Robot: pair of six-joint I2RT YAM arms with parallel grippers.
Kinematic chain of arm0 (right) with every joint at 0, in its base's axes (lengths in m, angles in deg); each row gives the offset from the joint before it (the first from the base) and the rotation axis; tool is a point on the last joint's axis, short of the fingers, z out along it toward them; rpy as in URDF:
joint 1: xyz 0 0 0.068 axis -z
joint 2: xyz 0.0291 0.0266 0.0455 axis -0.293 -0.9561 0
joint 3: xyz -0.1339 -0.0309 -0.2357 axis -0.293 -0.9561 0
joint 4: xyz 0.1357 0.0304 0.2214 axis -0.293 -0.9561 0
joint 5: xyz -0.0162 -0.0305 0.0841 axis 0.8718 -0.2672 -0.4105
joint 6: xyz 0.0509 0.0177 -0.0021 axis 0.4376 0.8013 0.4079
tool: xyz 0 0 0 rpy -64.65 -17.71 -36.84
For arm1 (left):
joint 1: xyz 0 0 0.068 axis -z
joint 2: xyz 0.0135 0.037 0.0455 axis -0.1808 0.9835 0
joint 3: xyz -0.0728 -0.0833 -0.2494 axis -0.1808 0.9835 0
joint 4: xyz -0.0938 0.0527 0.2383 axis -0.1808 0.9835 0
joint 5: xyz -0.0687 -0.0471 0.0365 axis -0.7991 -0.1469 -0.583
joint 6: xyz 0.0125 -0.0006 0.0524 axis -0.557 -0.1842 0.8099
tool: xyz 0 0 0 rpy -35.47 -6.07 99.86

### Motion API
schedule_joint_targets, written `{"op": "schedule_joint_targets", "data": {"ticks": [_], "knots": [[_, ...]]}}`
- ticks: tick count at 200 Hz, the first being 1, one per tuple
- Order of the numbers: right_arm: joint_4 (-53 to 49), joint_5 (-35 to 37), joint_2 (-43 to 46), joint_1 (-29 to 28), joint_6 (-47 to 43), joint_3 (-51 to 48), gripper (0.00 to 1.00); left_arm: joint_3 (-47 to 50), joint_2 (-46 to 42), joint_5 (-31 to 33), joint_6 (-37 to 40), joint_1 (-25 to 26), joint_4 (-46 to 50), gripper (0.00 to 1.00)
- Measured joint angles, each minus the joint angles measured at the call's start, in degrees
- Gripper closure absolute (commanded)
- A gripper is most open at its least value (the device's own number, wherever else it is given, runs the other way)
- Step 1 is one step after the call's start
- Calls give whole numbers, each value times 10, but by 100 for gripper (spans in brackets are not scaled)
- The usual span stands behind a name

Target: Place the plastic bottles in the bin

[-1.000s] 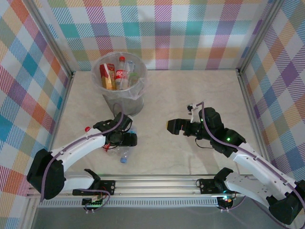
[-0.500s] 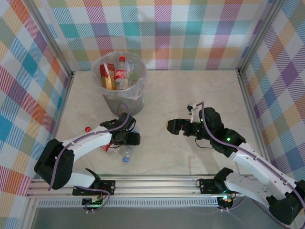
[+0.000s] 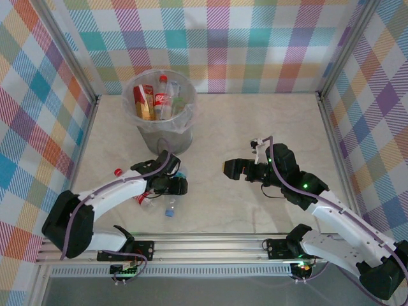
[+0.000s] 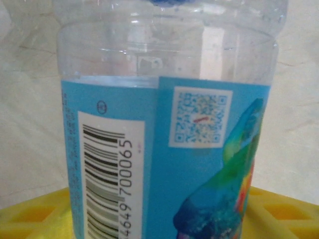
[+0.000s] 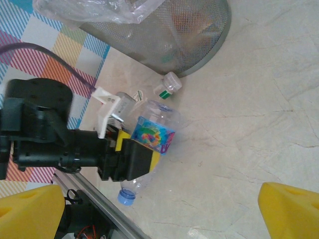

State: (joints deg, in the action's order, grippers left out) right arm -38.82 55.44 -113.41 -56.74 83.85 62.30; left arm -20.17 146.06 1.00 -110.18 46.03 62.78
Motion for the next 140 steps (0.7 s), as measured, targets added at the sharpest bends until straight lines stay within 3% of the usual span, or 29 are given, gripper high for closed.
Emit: {"op": "schedule_joint_targets", "data": {"ticks": [66,140], "knots": [[0,0,0,0,0,-2,0,-158,-96,-78,45,0,84,33],[0,0,17,0,0,-3,0,-444,2,-109,80,-62,172,33]]}}
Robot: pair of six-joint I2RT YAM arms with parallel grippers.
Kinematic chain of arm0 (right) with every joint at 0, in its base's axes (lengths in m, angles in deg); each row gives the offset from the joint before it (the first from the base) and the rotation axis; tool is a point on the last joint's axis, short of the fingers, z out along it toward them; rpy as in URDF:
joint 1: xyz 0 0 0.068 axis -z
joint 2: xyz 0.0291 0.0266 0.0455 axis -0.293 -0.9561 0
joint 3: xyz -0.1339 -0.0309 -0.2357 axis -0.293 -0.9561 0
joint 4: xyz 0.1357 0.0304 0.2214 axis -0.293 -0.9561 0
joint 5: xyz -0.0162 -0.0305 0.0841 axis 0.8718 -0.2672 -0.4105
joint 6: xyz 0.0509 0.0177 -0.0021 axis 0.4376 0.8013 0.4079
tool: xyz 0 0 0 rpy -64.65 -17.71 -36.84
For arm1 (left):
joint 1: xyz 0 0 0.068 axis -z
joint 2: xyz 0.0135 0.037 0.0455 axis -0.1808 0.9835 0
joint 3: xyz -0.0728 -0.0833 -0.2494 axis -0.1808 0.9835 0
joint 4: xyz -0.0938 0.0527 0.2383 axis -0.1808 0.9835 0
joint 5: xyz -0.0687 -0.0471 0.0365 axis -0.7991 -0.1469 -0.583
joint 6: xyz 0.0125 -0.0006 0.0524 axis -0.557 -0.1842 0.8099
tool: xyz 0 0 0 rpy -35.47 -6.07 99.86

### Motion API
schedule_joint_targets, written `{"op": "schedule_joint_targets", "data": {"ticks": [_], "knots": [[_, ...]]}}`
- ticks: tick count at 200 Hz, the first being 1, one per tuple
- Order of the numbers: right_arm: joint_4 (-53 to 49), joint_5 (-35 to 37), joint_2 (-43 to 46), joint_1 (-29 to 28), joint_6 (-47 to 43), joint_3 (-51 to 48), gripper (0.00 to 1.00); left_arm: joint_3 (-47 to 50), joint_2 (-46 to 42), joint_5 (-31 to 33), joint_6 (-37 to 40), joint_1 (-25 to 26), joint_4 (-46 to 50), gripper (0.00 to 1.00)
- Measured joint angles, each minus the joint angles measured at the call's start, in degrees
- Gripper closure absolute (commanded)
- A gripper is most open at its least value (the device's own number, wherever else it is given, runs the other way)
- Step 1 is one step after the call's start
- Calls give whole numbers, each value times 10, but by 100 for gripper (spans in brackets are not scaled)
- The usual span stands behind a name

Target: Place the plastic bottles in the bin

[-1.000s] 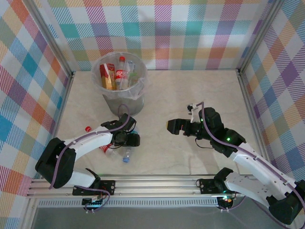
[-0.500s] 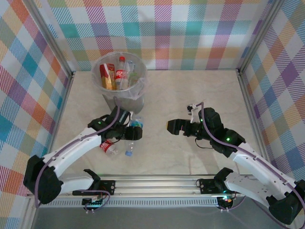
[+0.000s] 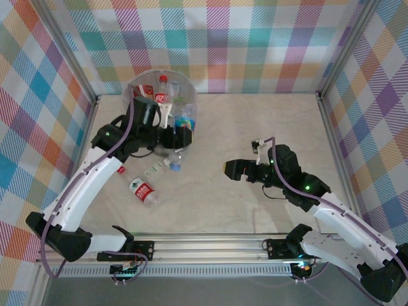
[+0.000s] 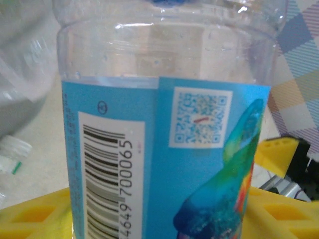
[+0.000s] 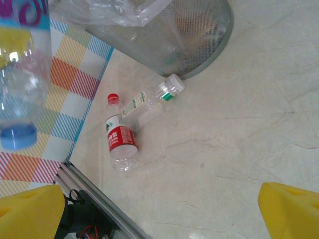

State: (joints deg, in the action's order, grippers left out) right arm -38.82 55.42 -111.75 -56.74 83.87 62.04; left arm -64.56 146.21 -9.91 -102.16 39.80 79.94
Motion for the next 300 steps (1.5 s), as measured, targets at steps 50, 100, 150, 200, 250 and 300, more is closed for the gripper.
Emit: {"op": "schedule_joint_targets", "data": {"ticks": [50,100,150,200,250,300], "knots": [[0,0,9,0,0,-4,0,-144,86,2,26,-60,10,33],[0,0,9,0,5,-9,0,-288,192,11,56,-114,13,33],[0,0,9,0,5,-9,0,-352,271,33,64,-175,22,33],[0,0,9,0,5,-9,1,-375,305,70,89,-194,44,34],[0,0,6,0,5,-9,0,-376,307,92,102,-229,44,34],[0,0,7,0,5,-9,0,-367,308,116,107,-263,42,33]]}}
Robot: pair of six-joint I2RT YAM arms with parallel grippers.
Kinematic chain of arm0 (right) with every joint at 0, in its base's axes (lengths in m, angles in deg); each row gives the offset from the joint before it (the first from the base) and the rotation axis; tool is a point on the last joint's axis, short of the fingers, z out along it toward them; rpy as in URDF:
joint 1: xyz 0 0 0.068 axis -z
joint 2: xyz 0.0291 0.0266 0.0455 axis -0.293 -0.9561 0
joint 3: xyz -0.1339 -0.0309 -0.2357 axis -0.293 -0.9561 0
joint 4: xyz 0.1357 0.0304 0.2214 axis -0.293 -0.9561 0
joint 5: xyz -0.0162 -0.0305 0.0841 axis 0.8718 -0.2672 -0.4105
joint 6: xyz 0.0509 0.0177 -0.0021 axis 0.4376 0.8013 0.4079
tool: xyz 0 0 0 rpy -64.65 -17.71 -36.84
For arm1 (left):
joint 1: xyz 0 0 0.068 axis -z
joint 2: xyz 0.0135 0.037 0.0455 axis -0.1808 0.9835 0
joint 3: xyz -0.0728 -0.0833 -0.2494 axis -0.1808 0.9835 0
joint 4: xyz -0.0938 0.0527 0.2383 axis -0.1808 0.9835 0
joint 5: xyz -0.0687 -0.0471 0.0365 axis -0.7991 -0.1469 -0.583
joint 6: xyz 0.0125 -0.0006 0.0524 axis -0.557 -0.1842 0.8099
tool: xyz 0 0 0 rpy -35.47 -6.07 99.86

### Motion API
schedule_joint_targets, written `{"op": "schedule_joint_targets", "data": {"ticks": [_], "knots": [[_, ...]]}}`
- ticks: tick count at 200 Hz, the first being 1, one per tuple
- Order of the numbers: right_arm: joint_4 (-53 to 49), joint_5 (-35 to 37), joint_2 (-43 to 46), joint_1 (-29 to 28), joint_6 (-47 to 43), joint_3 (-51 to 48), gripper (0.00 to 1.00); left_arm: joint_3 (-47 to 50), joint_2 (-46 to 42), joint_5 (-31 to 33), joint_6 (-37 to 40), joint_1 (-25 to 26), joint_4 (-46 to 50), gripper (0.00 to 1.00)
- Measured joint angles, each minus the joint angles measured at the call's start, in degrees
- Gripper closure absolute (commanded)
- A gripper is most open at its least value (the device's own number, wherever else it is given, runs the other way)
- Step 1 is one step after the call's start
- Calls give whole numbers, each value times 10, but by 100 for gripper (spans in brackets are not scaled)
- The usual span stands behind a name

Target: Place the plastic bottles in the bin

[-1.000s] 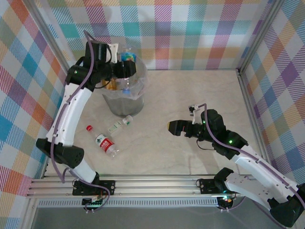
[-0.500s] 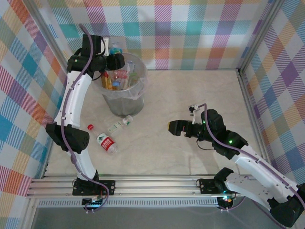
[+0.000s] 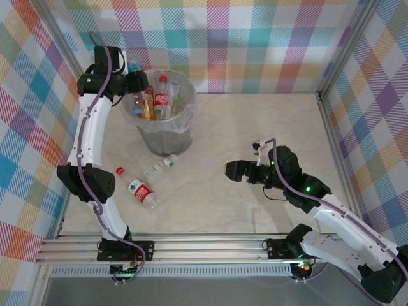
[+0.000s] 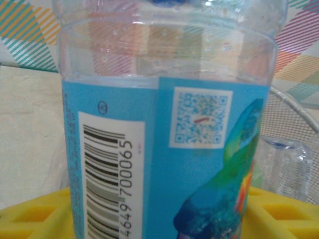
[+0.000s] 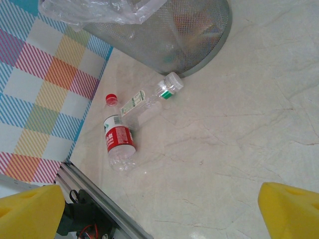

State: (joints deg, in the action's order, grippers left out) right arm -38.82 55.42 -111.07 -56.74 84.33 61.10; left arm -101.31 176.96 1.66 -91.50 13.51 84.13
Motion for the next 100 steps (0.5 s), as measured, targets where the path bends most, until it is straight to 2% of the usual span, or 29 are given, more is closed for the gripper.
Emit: {"op": "schedule_joint_targets", "data": {"ticks": [51,100], "knots": [[0,0,3,0,2,-1,0,40,0,-8,-13,-6,-13,33],[0,0,3,0,4,-2,0,49,0,-67,-15,-6,-33,33]]}}
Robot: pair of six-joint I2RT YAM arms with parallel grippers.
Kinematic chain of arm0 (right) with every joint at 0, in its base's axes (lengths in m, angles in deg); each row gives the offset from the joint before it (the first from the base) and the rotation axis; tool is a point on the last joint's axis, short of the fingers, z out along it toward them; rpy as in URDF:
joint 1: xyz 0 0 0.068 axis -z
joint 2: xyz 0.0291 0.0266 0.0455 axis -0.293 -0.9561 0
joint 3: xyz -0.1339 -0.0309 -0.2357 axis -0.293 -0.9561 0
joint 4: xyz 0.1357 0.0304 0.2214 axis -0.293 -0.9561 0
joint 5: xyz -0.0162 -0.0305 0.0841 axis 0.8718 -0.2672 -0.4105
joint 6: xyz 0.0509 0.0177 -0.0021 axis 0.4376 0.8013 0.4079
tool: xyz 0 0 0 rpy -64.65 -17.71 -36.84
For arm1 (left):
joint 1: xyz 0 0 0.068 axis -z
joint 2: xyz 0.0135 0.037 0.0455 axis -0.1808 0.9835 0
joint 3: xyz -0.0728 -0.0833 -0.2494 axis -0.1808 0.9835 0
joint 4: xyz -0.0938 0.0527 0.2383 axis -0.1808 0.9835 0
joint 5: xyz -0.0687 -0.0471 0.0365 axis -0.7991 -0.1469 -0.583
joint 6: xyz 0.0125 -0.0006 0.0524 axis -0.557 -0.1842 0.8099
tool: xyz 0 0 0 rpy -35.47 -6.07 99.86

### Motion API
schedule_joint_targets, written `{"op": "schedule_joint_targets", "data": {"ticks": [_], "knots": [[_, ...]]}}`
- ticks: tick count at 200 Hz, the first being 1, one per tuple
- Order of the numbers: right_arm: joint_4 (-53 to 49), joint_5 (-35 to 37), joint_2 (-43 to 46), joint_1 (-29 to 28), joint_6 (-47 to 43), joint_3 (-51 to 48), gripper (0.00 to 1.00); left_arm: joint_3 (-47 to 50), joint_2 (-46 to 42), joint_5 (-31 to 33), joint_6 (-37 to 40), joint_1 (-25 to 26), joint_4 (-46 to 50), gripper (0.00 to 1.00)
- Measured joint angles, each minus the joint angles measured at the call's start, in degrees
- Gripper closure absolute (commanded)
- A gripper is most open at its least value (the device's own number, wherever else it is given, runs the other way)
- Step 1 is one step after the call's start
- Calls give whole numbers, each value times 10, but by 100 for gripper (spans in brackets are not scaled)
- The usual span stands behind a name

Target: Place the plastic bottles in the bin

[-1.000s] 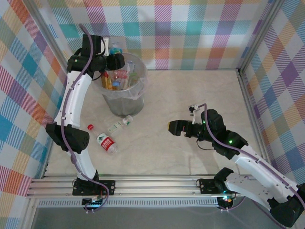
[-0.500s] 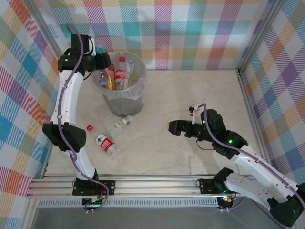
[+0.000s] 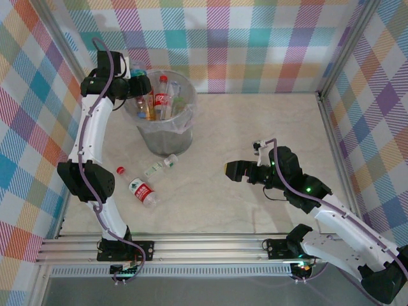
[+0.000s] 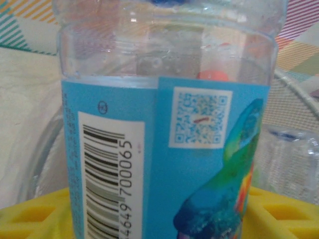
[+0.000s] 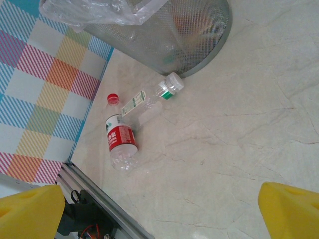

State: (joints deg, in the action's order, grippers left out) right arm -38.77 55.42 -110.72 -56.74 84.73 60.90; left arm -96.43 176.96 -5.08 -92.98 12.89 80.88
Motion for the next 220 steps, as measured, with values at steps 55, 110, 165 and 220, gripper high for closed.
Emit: {"op": "schedule_joint_targets", "data": {"ticks": [55,110,165,220], "knots": [[0,0,0,0,0,-3,0,0,0,-63,11,10,0,31],[0,0,0,0,2,-5,0,-8,21,-75,26,41,13,21],[2,0,0,0,2,-6,0,-14,24,-50,26,45,33,4],[4,0,0,0,9,-7,0,-18,-24,-43,18,45,34,2]]}}
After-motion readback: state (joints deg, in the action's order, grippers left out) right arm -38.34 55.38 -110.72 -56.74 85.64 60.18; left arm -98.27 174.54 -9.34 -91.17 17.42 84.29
